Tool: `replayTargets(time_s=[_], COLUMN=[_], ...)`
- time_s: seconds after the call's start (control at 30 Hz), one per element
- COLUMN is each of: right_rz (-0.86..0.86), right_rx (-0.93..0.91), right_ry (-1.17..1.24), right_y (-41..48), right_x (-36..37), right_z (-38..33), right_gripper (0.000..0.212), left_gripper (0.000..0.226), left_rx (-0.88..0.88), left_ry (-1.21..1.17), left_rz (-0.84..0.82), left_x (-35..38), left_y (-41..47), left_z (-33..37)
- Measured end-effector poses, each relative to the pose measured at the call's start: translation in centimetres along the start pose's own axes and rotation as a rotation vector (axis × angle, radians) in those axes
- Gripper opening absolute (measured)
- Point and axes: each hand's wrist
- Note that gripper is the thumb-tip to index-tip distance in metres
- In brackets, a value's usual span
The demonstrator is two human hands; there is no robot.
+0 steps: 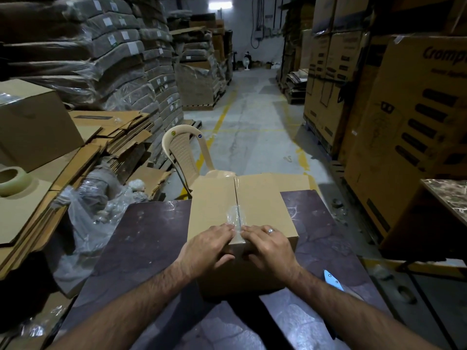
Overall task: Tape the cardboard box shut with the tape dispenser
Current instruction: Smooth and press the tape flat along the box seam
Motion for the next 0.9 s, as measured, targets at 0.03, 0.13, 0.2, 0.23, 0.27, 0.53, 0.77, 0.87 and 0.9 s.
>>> replayTargets(time_s=[0.03,0.13,0.2,0.23,0.27,0.53,0.77,0.87,0.9], right_rz=[0.002,-0.011,-0.033,-0.040,-0.044,-0.037,-0.045,-0.023,-0.010], right_rx=[0.000,-0.013,-0.015,-0.016,-0.022,0.050,0.058,0.124,0.121], right_ry=[-0.011,-0.056,-0.085,-0.093,-0.099,-0.090,-0.096,-0.088,-0.095], right_y=[0.1,0.0,-0.1,-0.2,-0.2,-0.1,-0.3,-0.1,-0.2], right_x=[0.0,0.4,0.6,0.7,0.7,1.1,0.9,1.9,2.0], right_z=[0.0,-0.3,-0.6,-0.6,-0.5,-0.8,-1.0,-1.6,-1.6], right_gripper=[0.055,0.057,0.062,0.064,0.064,0.060,0.068,0.065,0.065], left_gripper=[0.062,0.070,0.076,0.079,0.080,0.068,0.060,0.056,0.056], left_rx=[0.003,0.015,0.016,0.018,0.020,0.052,0.033,0.013,0.009], left_ry=[0.022,0.088,0.122,0.134,0.141,0.138,0.037,-0.018,-0.031], left_rz=[0.013,0.032,0.040,0.045,0.050,0.071,0.023,-0.037,-0.053], left_x=[0.0,-0.2,-0.2,-0.2,-0.1,0.1,0.1,0.0,0.0], left_y=[0.0,0.0,0.0,0.0,-0.1,-0.2,-0.4,-0.4,-0.4], left_z=[0.1,0.5,0.8,0.9,0.9,0.5,0.2,0.0,-0.1])
Point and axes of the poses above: each hand's wrist, its own y-axis towards the middle knuckle, its own x-axis out of the palm, z = x × y, and after that the axes turned 7 degrees about -x, right-handed
